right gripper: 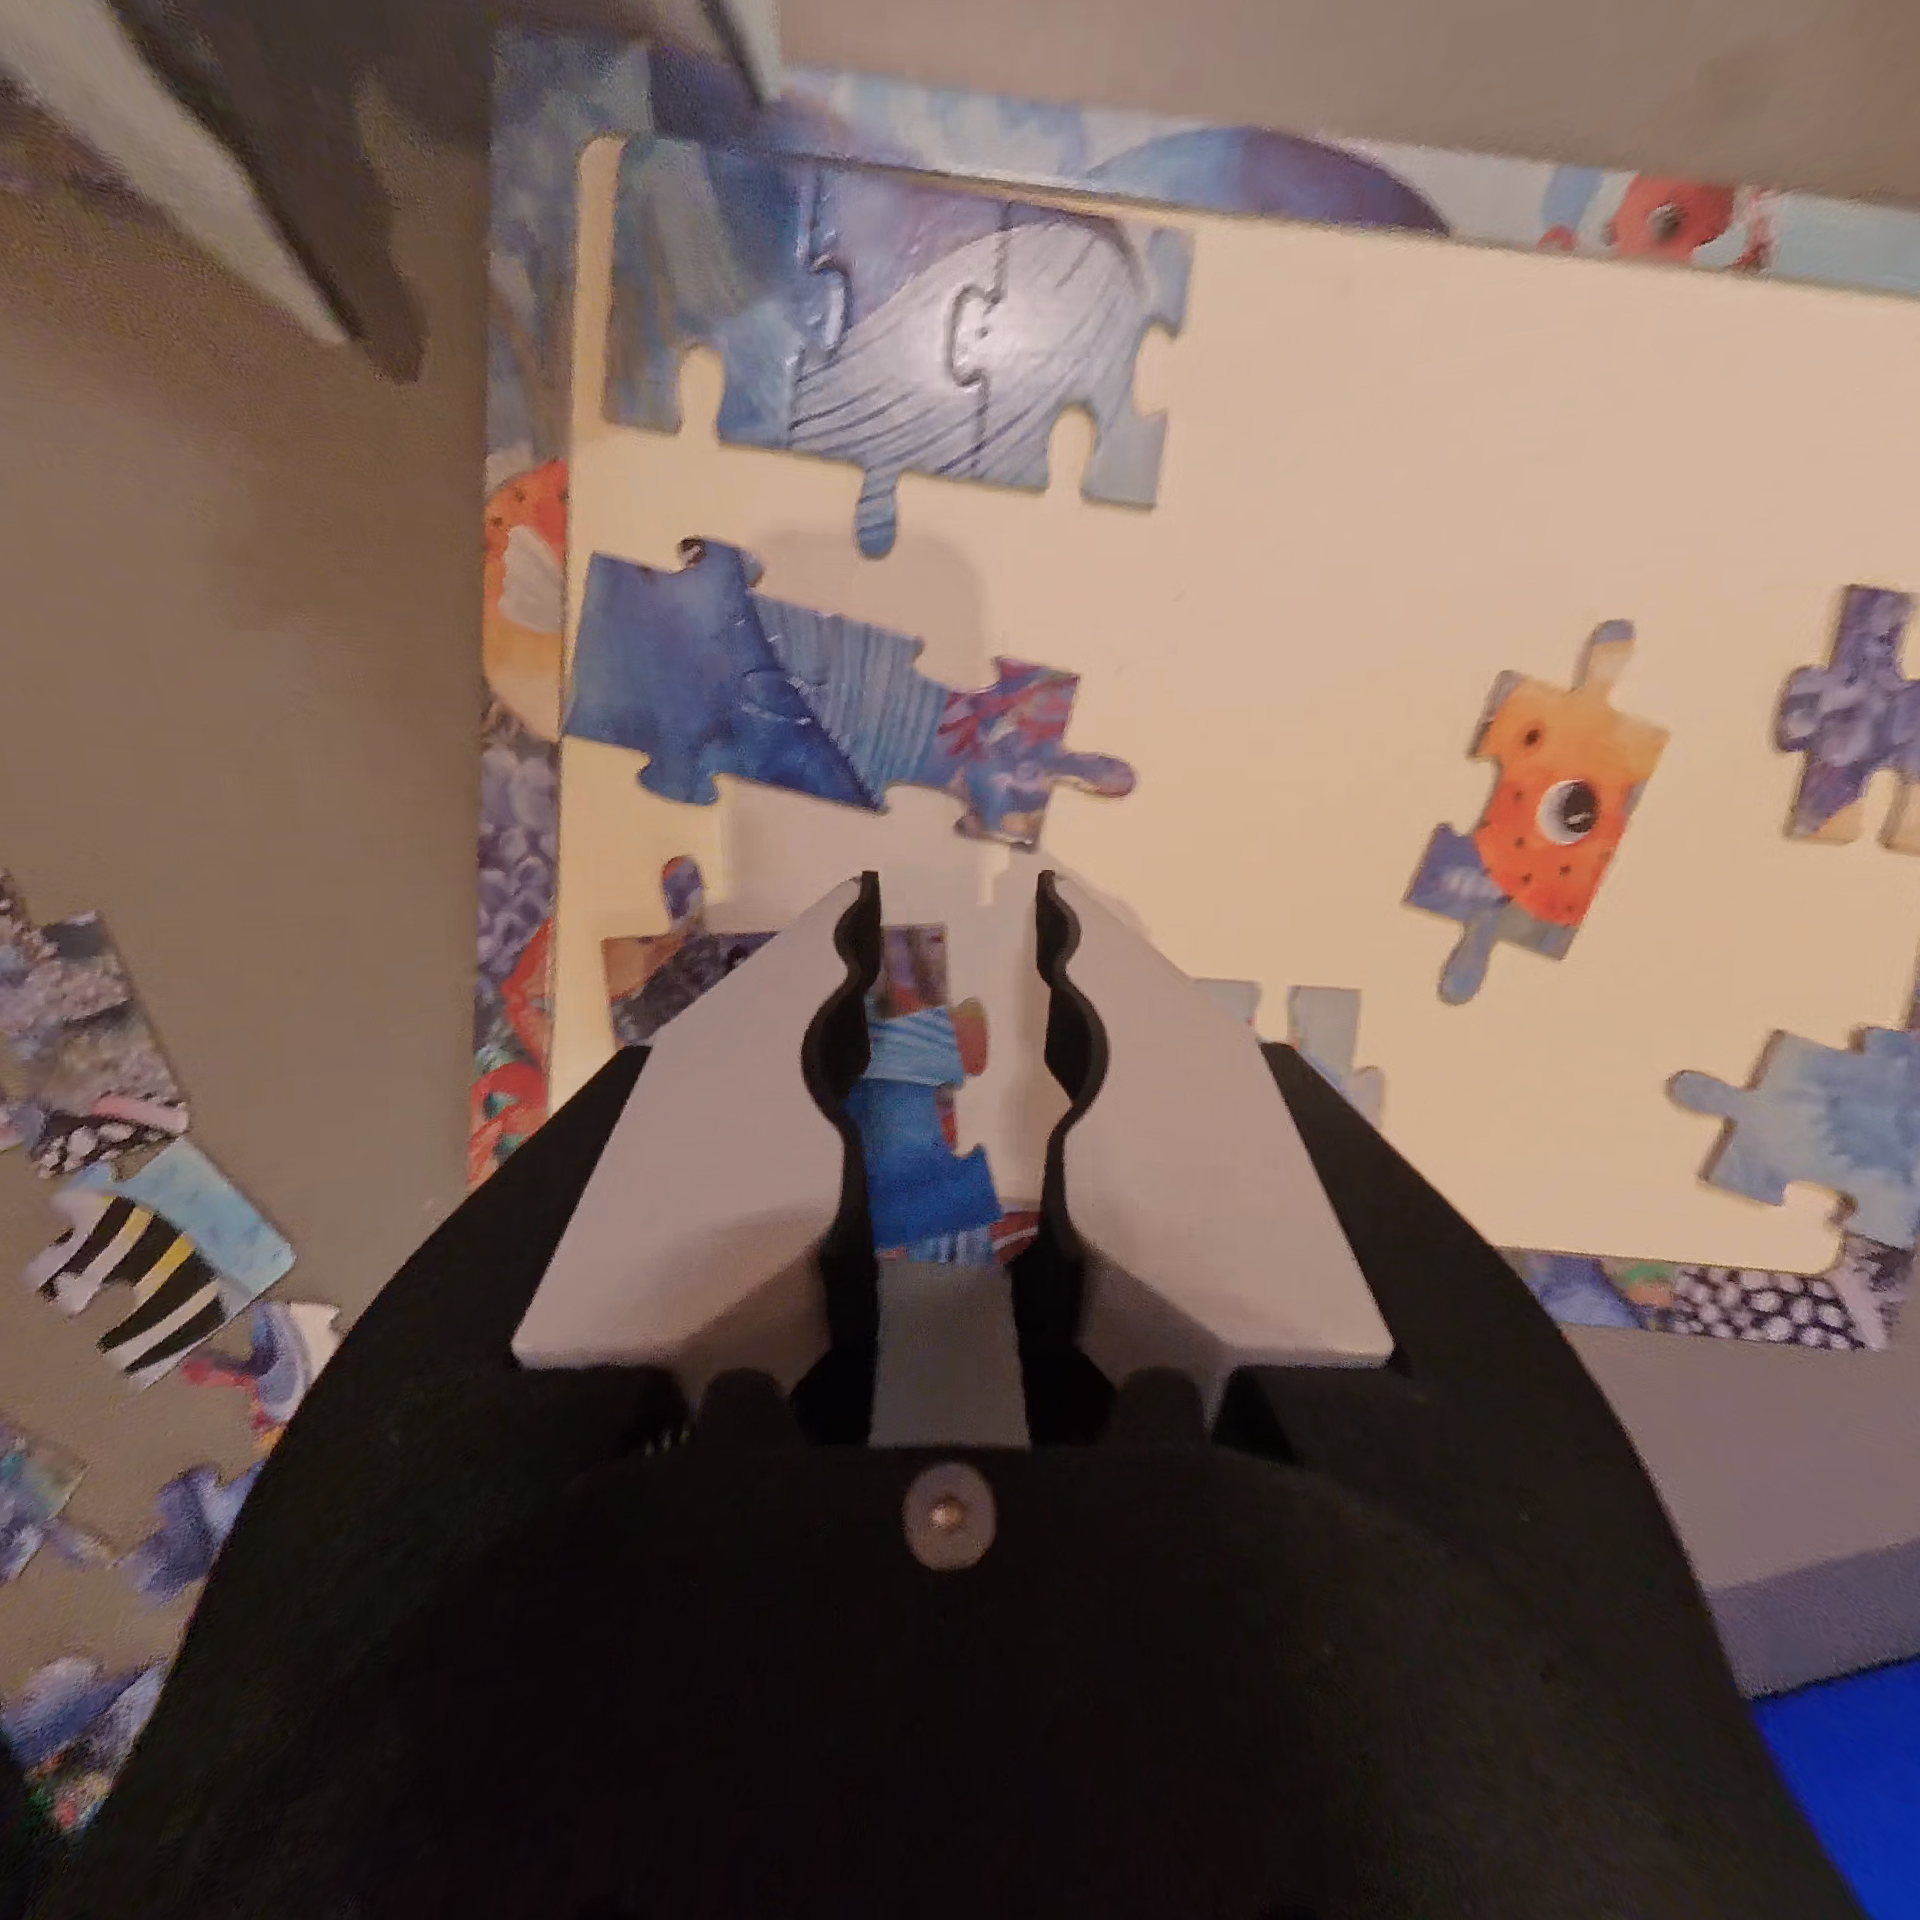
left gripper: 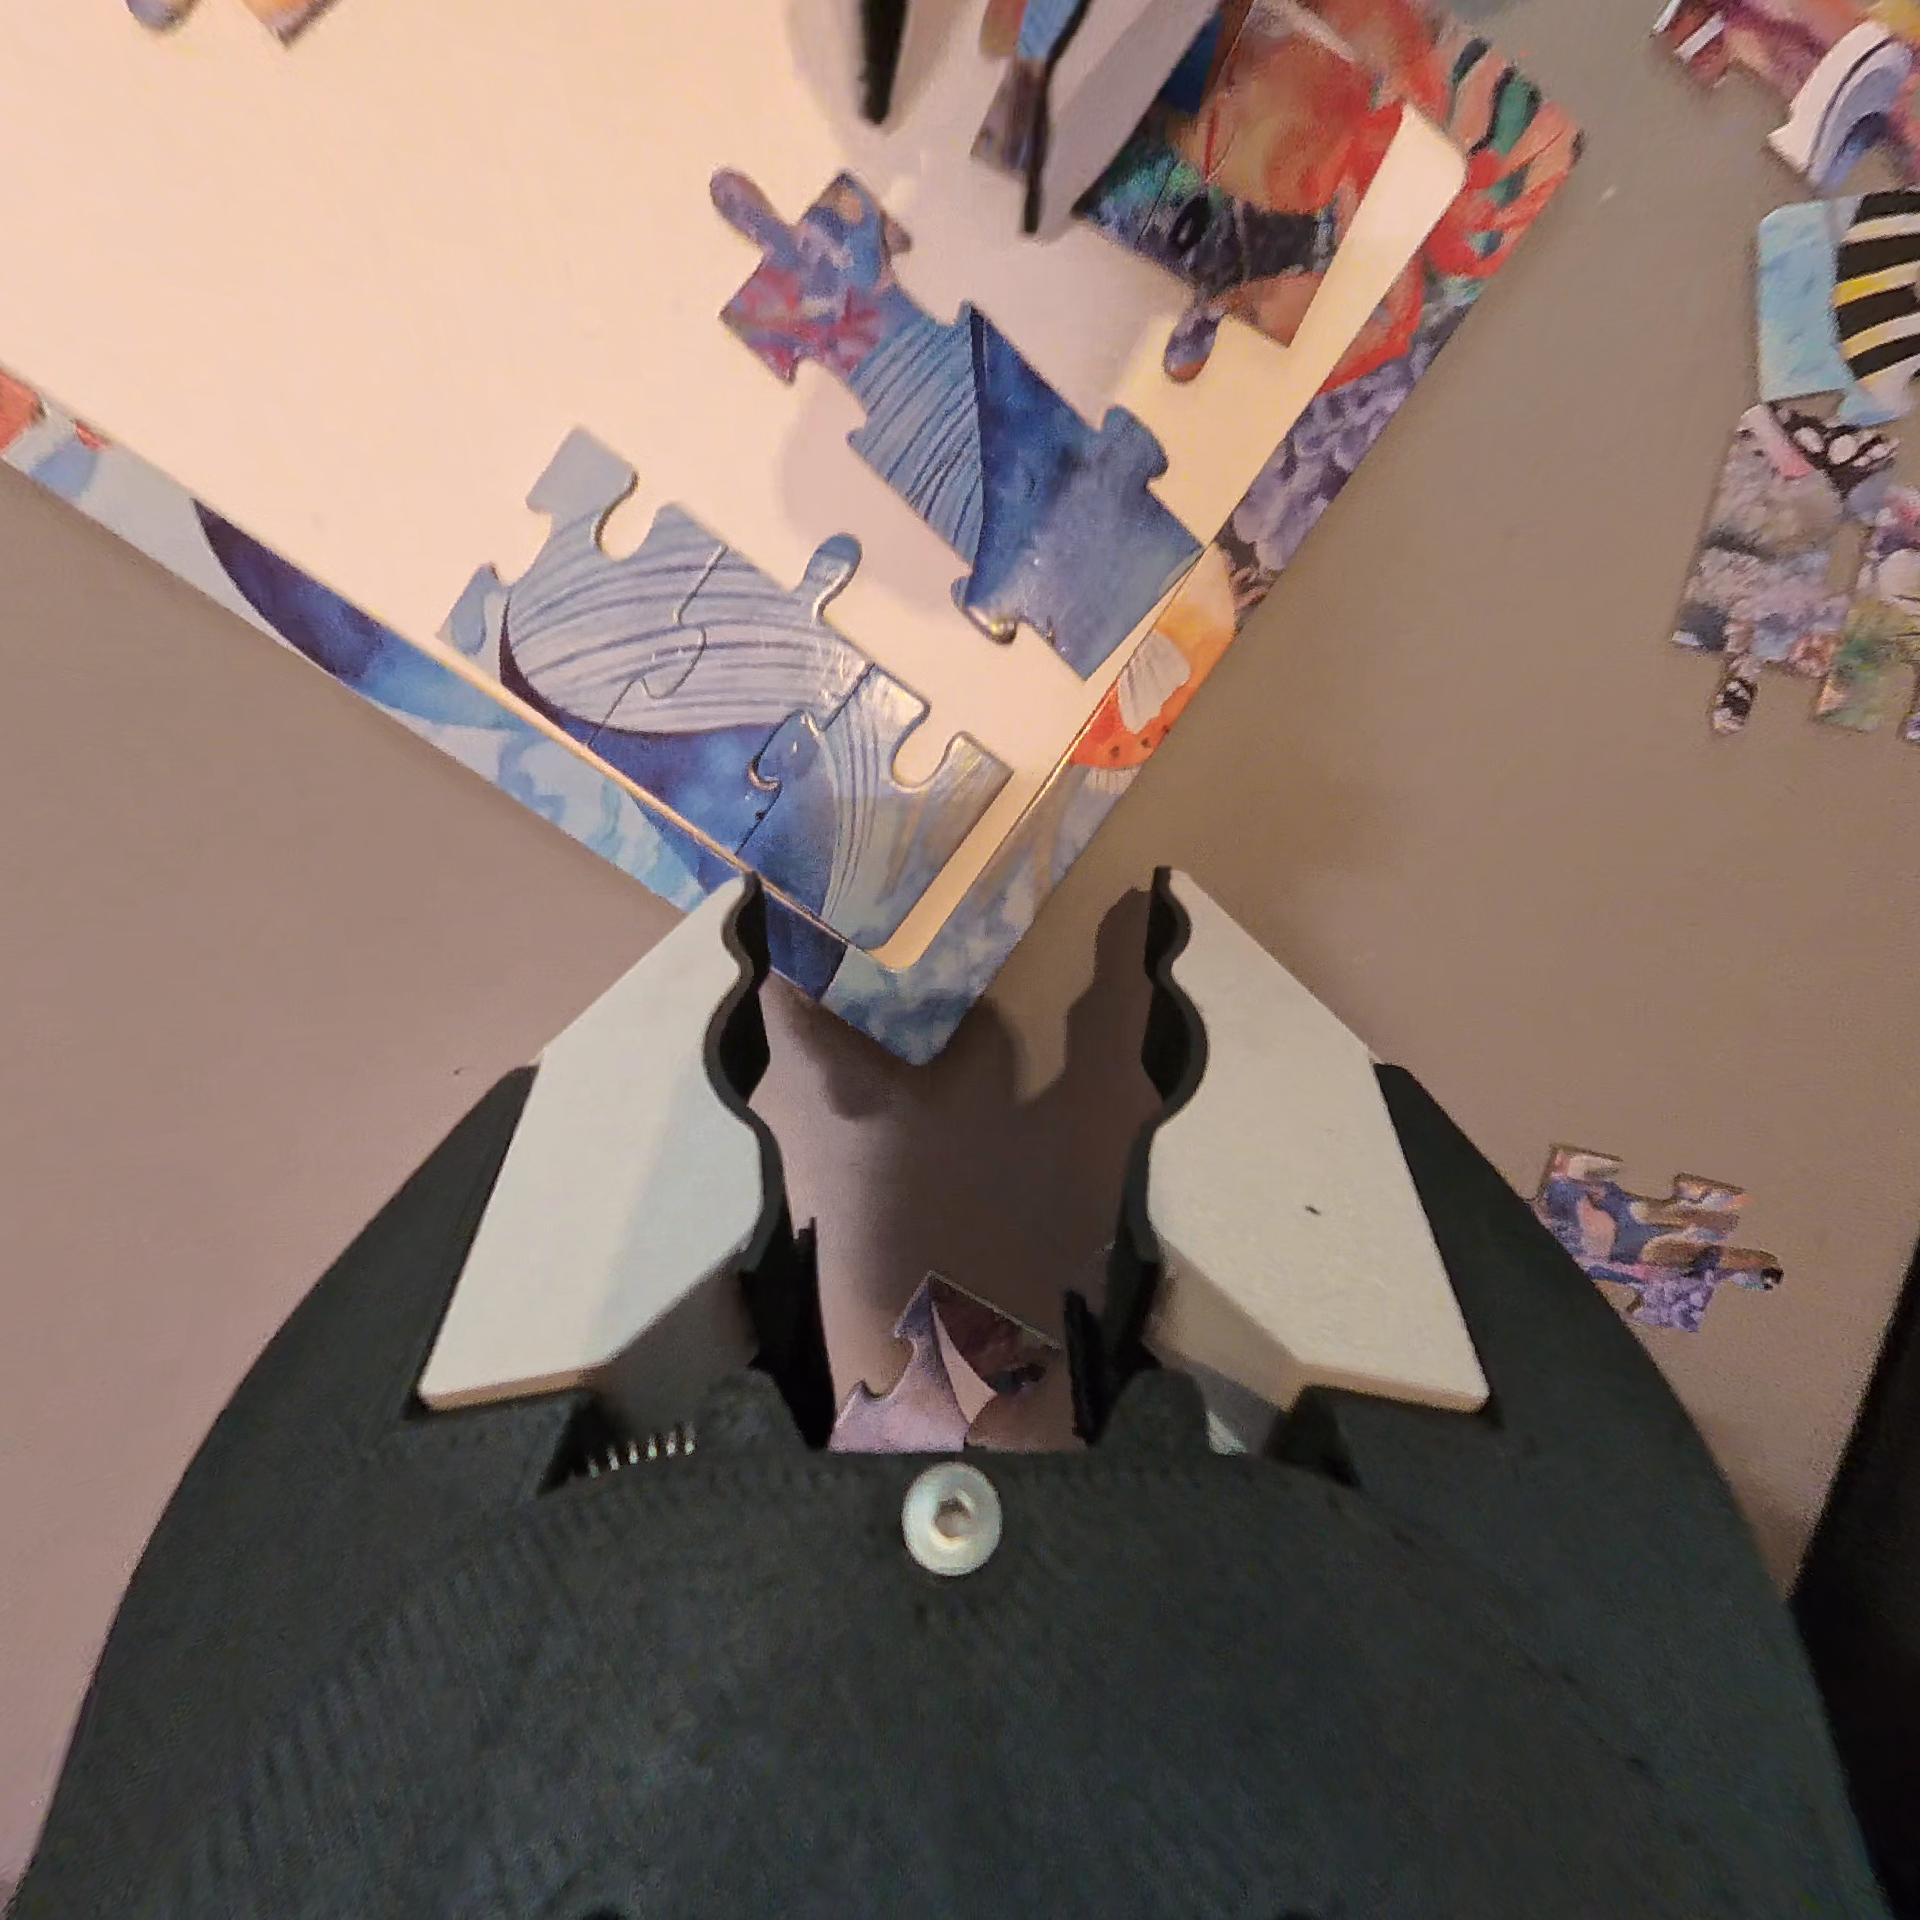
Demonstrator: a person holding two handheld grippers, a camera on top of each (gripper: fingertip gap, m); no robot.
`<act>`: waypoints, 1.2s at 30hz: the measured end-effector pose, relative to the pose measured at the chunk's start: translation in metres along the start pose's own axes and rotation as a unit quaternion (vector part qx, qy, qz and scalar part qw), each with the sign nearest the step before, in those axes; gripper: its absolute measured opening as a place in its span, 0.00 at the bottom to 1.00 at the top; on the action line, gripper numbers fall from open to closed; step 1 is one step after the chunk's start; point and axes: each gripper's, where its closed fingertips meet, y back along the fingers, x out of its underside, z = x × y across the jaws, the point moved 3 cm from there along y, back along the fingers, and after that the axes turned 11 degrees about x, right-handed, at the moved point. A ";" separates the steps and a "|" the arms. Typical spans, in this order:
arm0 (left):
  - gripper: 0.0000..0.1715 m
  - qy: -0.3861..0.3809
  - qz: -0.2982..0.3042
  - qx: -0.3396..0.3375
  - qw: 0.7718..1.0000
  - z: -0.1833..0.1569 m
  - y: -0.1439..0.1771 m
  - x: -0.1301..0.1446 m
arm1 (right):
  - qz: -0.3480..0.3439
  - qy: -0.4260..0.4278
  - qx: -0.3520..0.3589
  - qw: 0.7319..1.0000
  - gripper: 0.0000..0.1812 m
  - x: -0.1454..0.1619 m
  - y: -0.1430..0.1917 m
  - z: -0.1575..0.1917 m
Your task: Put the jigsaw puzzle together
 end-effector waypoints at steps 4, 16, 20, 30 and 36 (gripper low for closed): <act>0.40 0.003 0.004 0.017 1.000 -0.005 -0.007 -0.001 | -0.002 0.003 0.003 1.000 0.12 -0.002 -0.003 0.005; 0.46 0.014 0.020 -0.003 1.000 -0.001 0.001 0.006 | -0.008 -0.014 0.015 1.000 0.19 -0.003 0.005 0.003; 0.47 0.018 0.020 -0.015 1.000 0.005 -0.001 0.008 | -0.015 -0.012 0.021 1.000 0.22 -0.005 0.000 0.002; 0.46 0.015 0.023 -0.012 1.000 0.007 -0.003 0.008 | -0.038 -0.021 0.026 0.999 0.07 -0.008 -0.008 -0.004; 0.45 0.014 0.021 -0.011 1.000 0.008 -0.002 0.008 | -0.050 -0.010 0.017 0.999 0.00 -0.014 -0.011 -0.005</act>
